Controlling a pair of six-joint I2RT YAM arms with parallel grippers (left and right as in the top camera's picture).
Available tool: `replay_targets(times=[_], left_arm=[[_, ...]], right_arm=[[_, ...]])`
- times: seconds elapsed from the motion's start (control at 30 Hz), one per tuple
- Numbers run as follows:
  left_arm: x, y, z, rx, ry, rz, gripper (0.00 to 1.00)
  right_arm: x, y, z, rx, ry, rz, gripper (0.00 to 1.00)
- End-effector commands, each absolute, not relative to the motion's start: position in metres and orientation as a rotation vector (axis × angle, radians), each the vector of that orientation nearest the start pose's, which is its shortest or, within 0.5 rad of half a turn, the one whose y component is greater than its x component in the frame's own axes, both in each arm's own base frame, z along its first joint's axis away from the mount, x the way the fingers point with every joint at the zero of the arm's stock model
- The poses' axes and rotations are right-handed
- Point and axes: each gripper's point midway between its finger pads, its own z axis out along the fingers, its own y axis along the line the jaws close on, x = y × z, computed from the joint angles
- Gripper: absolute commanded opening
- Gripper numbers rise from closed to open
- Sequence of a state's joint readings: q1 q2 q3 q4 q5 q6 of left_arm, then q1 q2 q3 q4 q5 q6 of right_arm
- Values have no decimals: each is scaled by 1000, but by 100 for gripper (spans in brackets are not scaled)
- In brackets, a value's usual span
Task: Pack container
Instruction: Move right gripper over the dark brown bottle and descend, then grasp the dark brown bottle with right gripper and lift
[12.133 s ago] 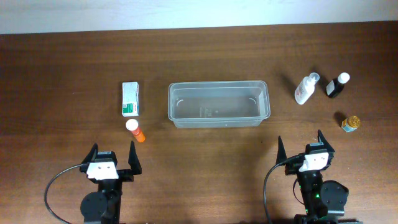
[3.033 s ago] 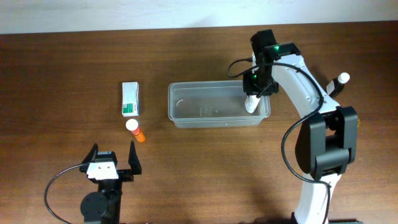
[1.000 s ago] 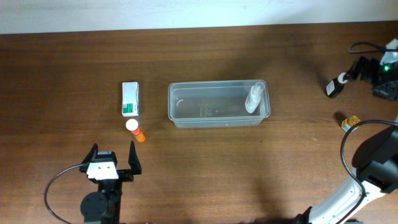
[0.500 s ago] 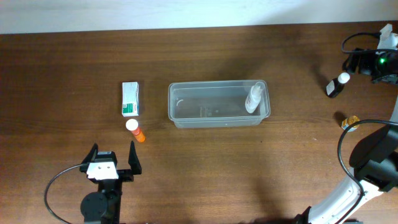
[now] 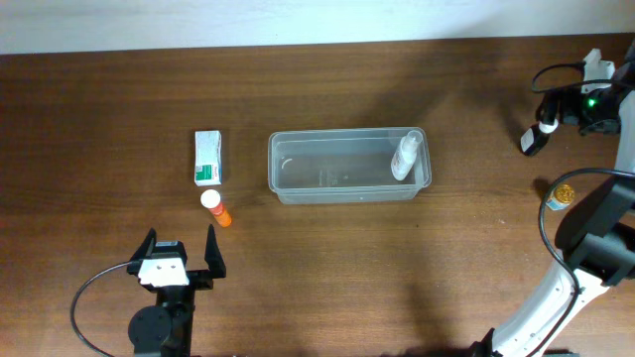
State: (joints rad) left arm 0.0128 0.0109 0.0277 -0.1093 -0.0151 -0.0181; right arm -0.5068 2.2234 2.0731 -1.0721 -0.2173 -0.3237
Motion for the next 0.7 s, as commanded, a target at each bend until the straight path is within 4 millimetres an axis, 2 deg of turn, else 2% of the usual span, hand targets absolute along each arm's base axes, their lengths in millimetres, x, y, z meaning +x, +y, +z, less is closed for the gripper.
replay_targets(times=[0.0,0.17,0.3,0.43,0.5,0.67], left_arm=[[245,5,156,-20,1662,15,99],[245,5,156,-20,1662,15,99],[245,5,156,-20,1662,15,99],[245,5,156,-20,1662,15,100],[245,5,156,-20,1662,15,99],[245,5,156,-20,1662,15,99]], right_arm=[[471,-212,104,128,2762,65,97],[471,-215,81,124,2805,46,95],[469,-216,64,134,2841,57,88],[467,-218,57,138,2861,46,85],[466,-217,55,139,2865,49,80],[468,-218,55,139,2860,46,61]])
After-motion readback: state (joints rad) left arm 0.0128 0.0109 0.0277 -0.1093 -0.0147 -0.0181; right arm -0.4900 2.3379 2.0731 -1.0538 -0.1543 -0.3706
